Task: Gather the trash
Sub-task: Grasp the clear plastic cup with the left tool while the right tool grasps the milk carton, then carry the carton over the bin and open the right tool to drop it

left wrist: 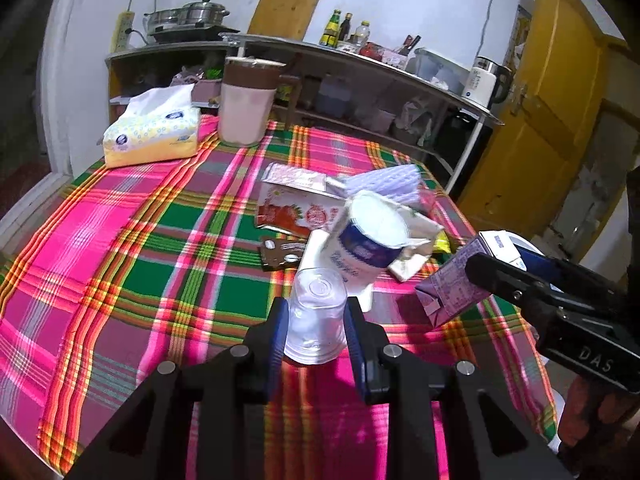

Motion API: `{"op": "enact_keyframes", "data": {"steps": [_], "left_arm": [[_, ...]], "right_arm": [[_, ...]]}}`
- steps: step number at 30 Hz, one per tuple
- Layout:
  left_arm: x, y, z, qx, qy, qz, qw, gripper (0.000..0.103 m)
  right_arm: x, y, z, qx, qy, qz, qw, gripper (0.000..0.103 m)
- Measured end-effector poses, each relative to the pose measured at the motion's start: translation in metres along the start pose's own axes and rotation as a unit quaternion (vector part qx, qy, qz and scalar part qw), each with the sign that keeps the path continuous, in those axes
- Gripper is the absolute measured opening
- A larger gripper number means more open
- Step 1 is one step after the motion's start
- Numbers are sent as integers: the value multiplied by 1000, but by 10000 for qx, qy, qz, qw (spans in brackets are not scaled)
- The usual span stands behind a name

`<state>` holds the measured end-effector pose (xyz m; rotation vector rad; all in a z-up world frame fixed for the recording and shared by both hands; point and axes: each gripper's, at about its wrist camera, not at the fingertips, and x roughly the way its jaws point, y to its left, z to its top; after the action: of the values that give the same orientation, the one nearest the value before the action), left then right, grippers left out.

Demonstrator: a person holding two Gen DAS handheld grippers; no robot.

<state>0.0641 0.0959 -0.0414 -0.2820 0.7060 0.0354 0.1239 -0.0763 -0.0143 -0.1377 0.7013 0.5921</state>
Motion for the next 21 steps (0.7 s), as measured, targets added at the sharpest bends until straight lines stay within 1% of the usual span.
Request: {"op": "enact_keyframes", "data": {"steps": [4, 7, 11, 12, 14, 15, 16, 20, 21], "left_arm": [[-8, -19, 1, 181, -34, -145, 9997, 29], [-10, -36, 2, 342, -29, -302, 9990, 29], [-8, -63, 6, 574, 0, -521, 9970, 29], [-6, -71, 7, 633, 22, -600, 9962, 29], [-2, -87, 10, 762, 46, -746, 9943, 29], [0, -94, 11, 816, 44, -800, 9934, 29], [2, -103, 13, 883, 43, -864, 9923, 29], [10, -139, 21, 1159, 54, -1155, 9865, 29], [12, -149, 23, 1257, 30, -1223, 9845, 29]], "right_arm": [[-15, -11, -5, 142, -72, -80, 9998, 55], [-30, -28, -12, 344, -126, -208, 9991, 55], [-55, -61, -22, 674, -241, -525, 9961, 56], [-55, -61, -22, 674, -241, -525, 9961, 56], [-64, -77, -25, 790, -292, -668, 9942, 56], [-72, -92, -27, 913, -339, -806, 9920, 56], [-72, -92, -27, 913, -339, -806, 9920, 56], [-85, -123, -32, 1179, -420, -1121, 9858, 56], [-90, -138, -36, 1301, -452, -1275, 9822, 56]]}}
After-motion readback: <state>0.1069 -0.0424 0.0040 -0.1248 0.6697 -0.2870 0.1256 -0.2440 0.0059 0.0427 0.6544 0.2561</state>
